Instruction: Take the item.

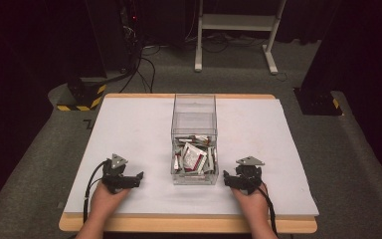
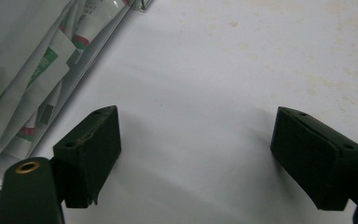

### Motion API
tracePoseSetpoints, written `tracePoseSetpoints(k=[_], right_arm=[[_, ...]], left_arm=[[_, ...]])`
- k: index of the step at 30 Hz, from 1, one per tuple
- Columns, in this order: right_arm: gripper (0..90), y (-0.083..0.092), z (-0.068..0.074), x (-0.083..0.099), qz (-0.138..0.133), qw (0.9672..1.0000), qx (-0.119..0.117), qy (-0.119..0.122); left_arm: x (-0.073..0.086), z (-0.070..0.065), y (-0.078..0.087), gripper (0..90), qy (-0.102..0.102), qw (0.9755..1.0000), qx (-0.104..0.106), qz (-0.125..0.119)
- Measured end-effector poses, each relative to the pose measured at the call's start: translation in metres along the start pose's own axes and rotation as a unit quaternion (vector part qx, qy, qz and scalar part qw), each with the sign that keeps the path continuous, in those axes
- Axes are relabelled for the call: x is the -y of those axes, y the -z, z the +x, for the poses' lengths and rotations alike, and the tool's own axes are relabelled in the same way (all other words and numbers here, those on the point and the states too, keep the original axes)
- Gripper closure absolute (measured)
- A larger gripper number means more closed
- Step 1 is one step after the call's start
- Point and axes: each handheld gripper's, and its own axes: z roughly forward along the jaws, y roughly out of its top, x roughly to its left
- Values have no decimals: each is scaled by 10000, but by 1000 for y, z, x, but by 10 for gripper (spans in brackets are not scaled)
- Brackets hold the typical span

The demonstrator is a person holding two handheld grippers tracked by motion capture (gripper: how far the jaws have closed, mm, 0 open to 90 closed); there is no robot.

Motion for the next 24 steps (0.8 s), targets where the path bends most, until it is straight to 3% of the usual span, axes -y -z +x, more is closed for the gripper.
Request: tracePoseSetpoints(k=[5,24], right_arm=[[256,4,-2,1,-65,9999,-102,7],[313,14,0,2,-246,9996,-150,41]], left_arm=[[0,0,0,73,-4,10000,0,5],[0,0,0,73,-4,10000,1,4]])
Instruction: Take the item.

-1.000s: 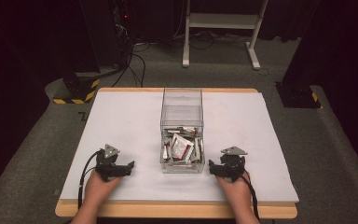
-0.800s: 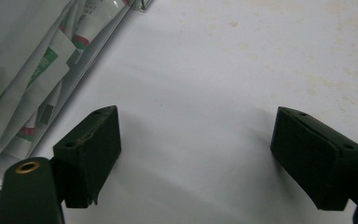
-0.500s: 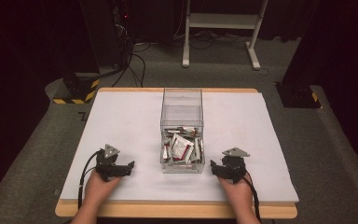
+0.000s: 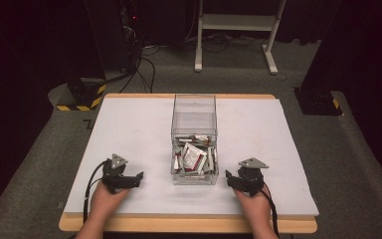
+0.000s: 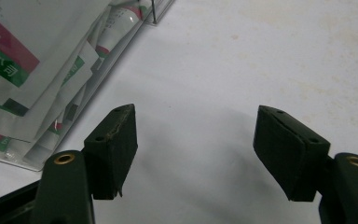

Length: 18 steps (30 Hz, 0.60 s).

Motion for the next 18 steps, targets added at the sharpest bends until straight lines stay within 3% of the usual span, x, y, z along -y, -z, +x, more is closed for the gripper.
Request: tracePoseSetpoints(k=[18], right_arm=[[361,11,-1,-3,-199,9998,-65,6]], left_arm=[[0,0,0,73,3,10000,0,-3]])
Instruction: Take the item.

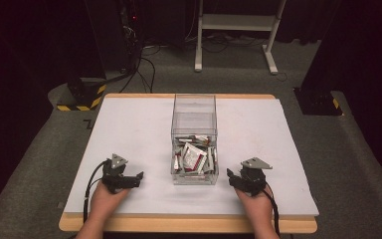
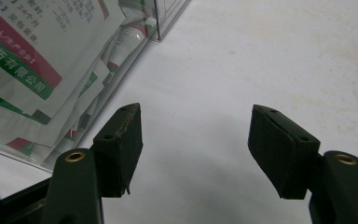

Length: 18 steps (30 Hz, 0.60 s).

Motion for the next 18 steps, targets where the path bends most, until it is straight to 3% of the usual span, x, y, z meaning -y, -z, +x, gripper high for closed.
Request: tracePoseSetpoints(k=[18], right_arm=[[397,10,-4,-4,-132,9999,-7,-2]], left_arm=[[0,0,0,73,1,10000,0,-1]])
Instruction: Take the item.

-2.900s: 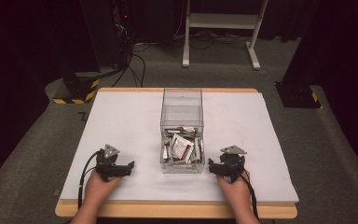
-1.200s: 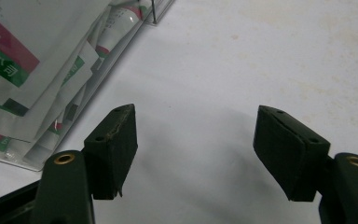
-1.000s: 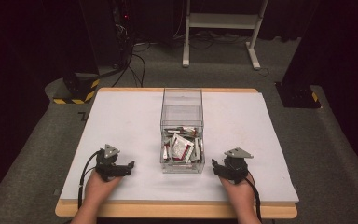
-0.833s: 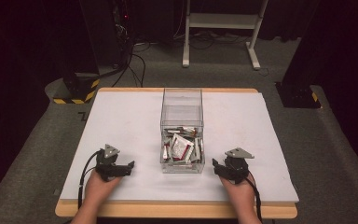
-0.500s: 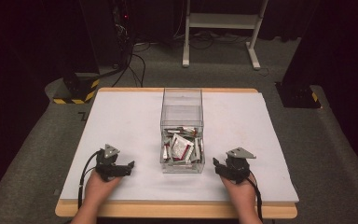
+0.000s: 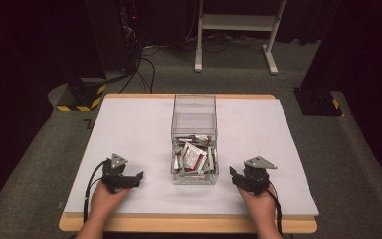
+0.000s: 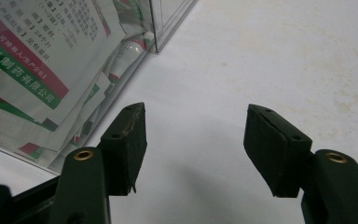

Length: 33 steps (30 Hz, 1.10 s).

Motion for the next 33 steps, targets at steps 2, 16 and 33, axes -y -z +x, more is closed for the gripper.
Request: tracePoseSetpoints(k=[2,16,33], right_arm=[[398,1,-1,0,-12,10000,-3,14],[399,9,1,-5,-147,9999,-23,57],[426,19,6,-11,-347,9993,-91,108]], left_arm=[[0,0,0,73,-2,10000,0,2],[0,0,0,73,1,10000,1,2],[0,0,0,73,1,10000,2,3]])
